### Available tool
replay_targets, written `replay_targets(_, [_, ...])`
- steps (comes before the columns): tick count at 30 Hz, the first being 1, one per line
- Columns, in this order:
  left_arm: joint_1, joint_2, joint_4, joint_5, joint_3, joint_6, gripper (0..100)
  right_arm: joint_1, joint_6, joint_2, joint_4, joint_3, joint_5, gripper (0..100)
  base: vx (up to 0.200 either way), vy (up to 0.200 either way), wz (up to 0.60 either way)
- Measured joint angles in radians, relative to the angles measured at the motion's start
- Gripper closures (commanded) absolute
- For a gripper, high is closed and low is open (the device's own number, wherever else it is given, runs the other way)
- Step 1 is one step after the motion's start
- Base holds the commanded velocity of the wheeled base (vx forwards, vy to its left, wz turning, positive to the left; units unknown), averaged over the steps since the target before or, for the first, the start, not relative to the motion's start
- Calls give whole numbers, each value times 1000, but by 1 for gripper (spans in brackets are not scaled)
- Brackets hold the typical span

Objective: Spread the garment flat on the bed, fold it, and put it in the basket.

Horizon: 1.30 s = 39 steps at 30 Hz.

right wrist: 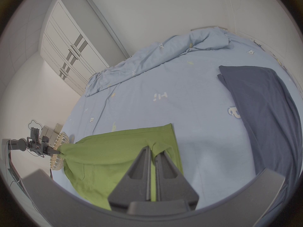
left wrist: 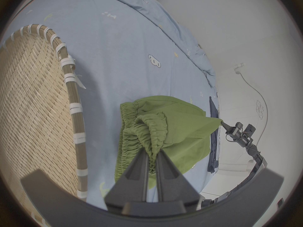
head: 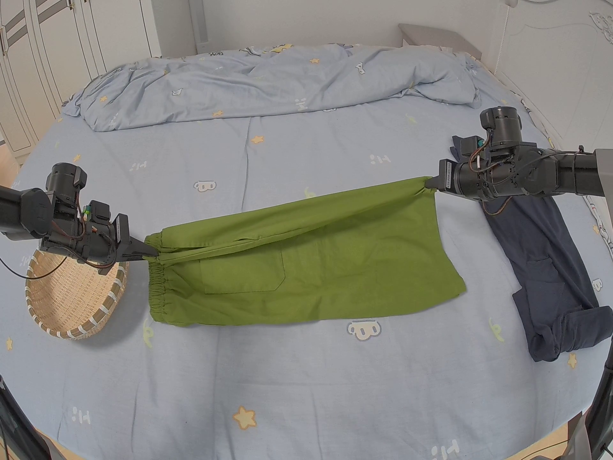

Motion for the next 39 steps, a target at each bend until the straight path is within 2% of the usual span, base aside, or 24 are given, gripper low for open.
replay_targets(3, [-3,7,1,0,-8,0,100,3,0,3,0,1,-1,100,0,0,0])
replay_targets(4, [-3,9,0,0,-10,0,0,3,0,4,0,1,-1,0,0,0,0])
replay_targets(23, [-55,9,6,-3,-35,-23,0,11,1,14,1,18,0,0,0,0,0])
replay_targets(29, [-73,12,3,-42,-54,-51,0,8,3,11,0,33,0,0,0,0,0])
replay_targets(36, [-72,70,-19,-65,-156,-138,0,4,3,-6,3,38,0,0,0,0,0])
replay_targets(39, [-64,111,-59,-69,-224,-223,0,3,3,-20,4,46,0,0,0,0,0])
